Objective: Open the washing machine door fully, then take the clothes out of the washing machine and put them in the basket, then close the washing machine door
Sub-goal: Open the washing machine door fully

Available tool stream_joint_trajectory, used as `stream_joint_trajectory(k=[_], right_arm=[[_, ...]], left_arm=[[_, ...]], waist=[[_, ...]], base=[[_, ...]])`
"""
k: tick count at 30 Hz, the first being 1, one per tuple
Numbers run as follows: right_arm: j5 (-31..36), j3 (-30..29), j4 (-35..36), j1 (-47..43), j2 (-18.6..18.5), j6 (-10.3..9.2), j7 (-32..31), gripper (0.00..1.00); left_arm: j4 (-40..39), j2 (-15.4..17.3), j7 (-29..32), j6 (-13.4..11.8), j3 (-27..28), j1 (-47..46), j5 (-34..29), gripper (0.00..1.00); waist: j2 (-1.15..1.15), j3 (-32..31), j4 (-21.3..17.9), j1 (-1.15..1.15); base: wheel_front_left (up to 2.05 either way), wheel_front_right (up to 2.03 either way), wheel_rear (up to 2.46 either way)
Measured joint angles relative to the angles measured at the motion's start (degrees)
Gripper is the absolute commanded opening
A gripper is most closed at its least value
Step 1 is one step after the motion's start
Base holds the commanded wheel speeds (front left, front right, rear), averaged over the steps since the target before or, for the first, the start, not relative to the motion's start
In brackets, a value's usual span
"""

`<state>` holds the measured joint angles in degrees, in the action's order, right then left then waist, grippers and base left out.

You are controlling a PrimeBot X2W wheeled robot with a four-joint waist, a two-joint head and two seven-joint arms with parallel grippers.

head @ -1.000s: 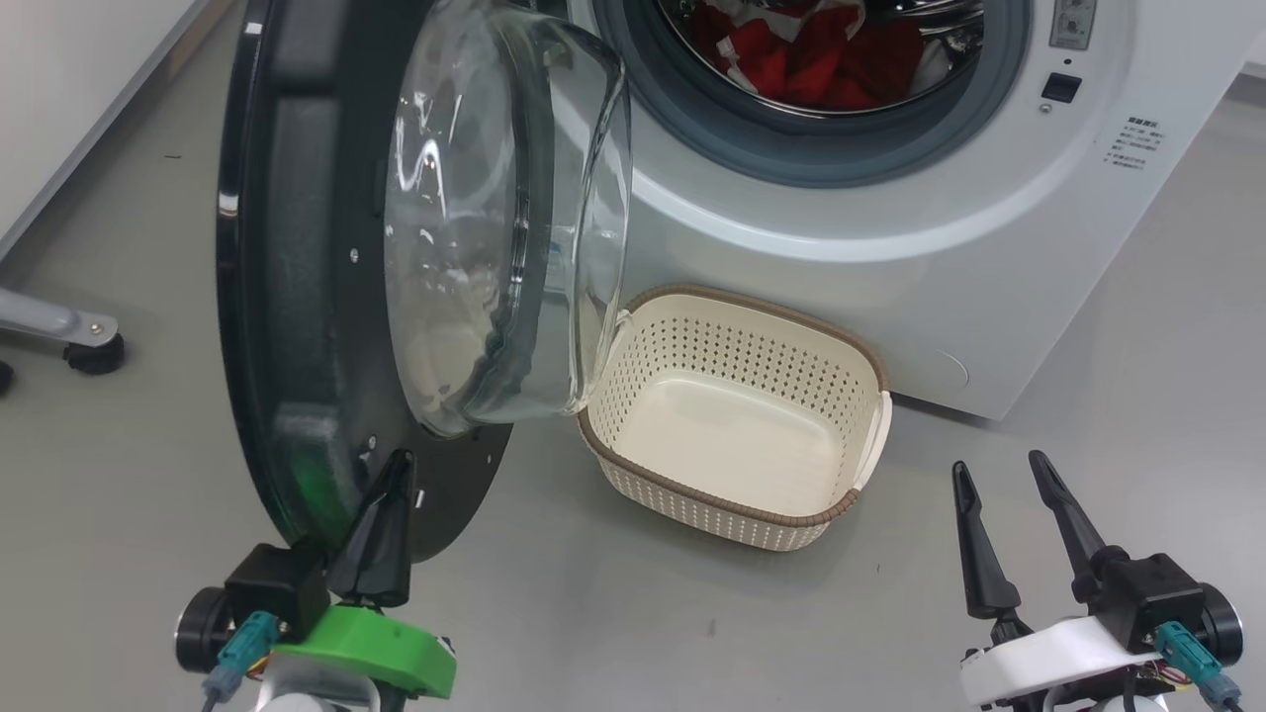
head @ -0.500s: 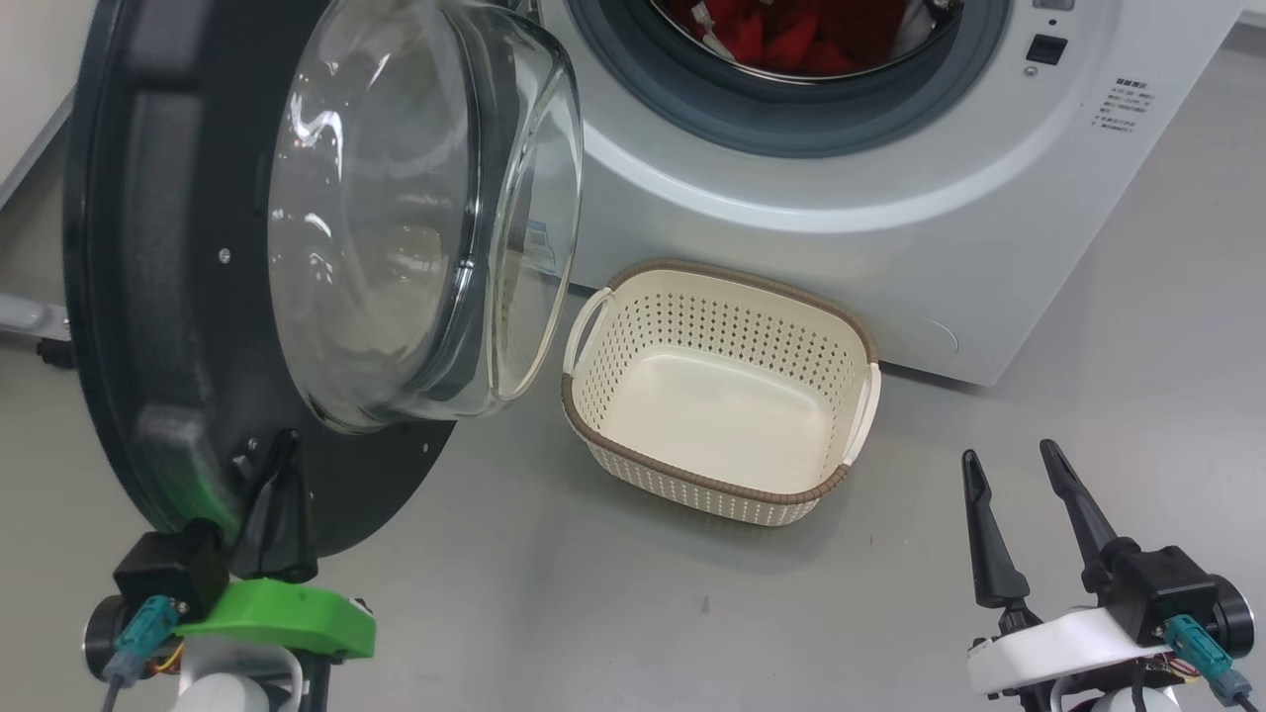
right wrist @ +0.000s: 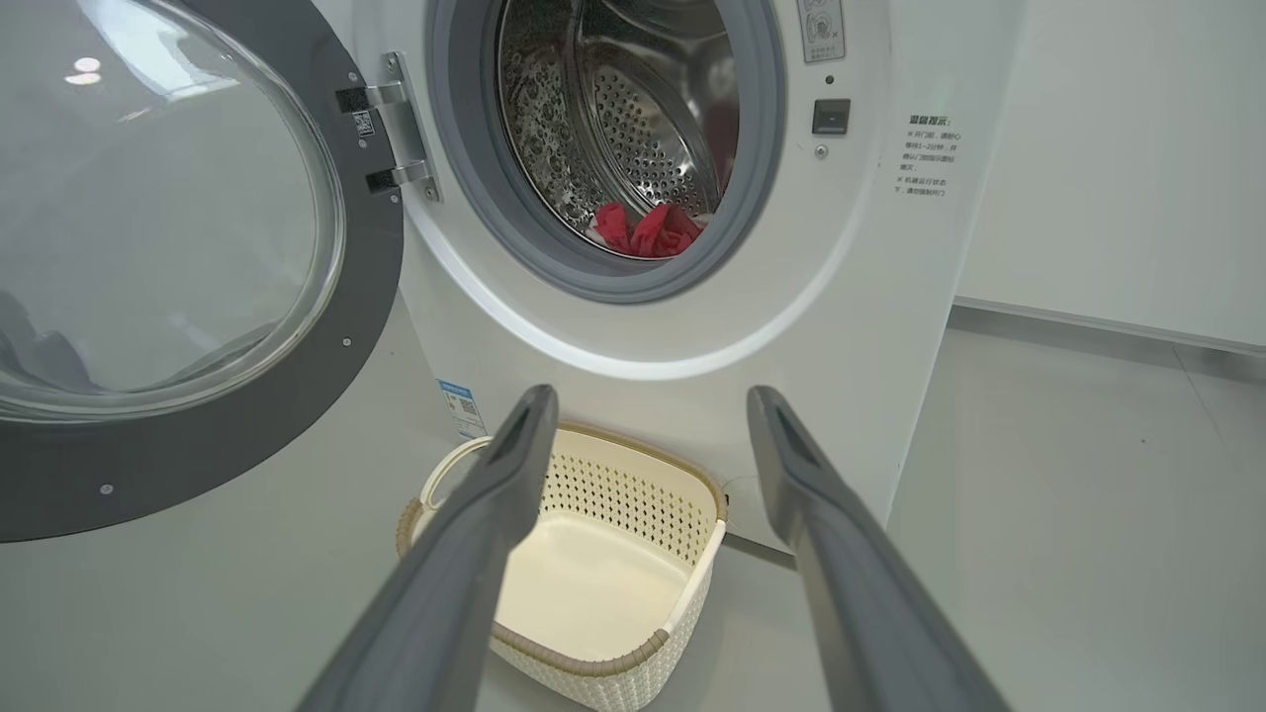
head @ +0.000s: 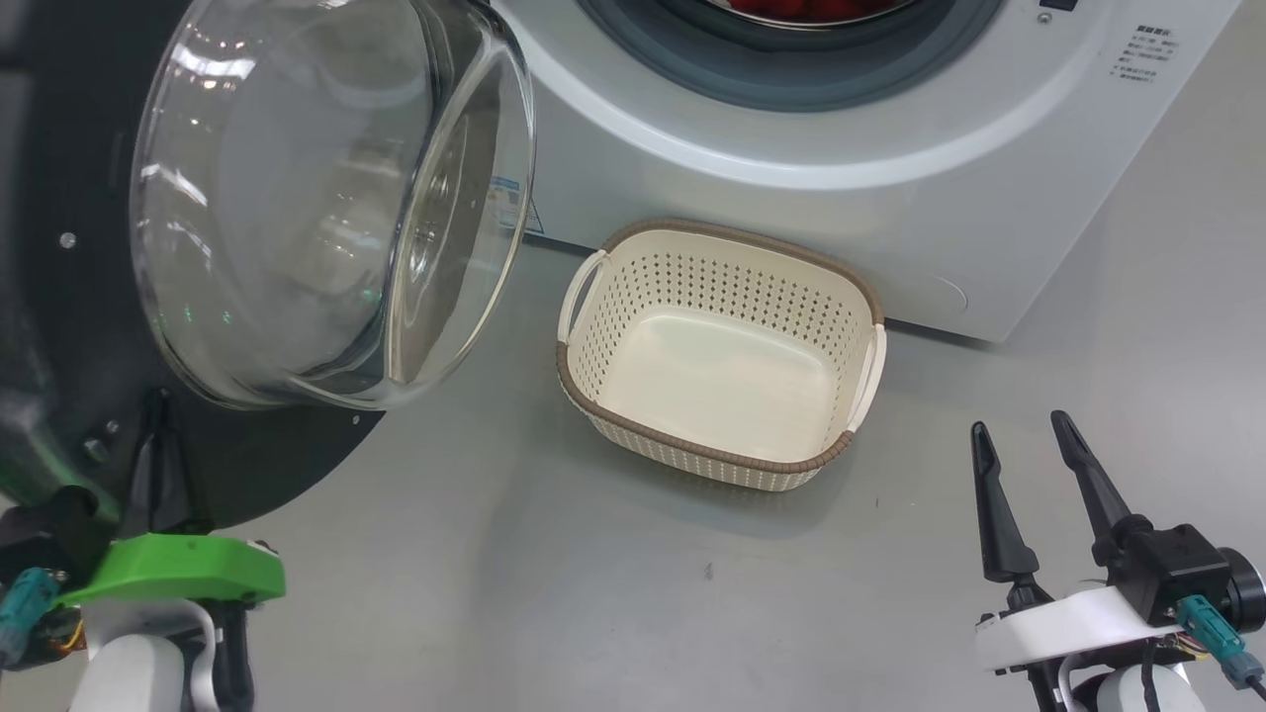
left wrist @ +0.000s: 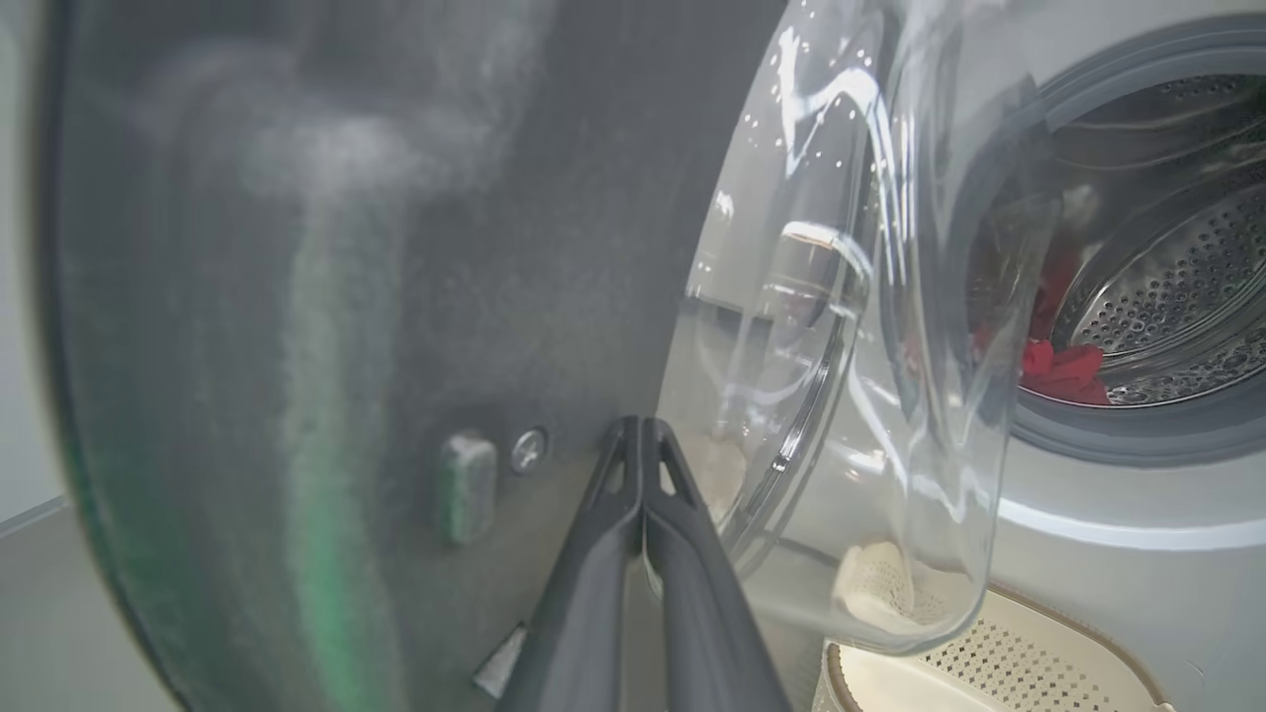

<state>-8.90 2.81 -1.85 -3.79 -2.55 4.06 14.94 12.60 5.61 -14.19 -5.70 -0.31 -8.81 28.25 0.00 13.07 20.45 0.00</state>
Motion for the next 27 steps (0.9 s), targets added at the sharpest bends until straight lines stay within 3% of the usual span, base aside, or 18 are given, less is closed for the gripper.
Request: stream_joint_trajectory(k=[27], right_arm=[[1.5,-0.4,0.1,3.2,-0.8,1.16,0.0,1.00]], left_arm=[[5.9,1.7,-0.3,-0.5,11.7,-8.3,1.7,0.00]], waist=[[0.00,4.3,0.3,0.00]], base=[[0.00,0.00,0.00]])
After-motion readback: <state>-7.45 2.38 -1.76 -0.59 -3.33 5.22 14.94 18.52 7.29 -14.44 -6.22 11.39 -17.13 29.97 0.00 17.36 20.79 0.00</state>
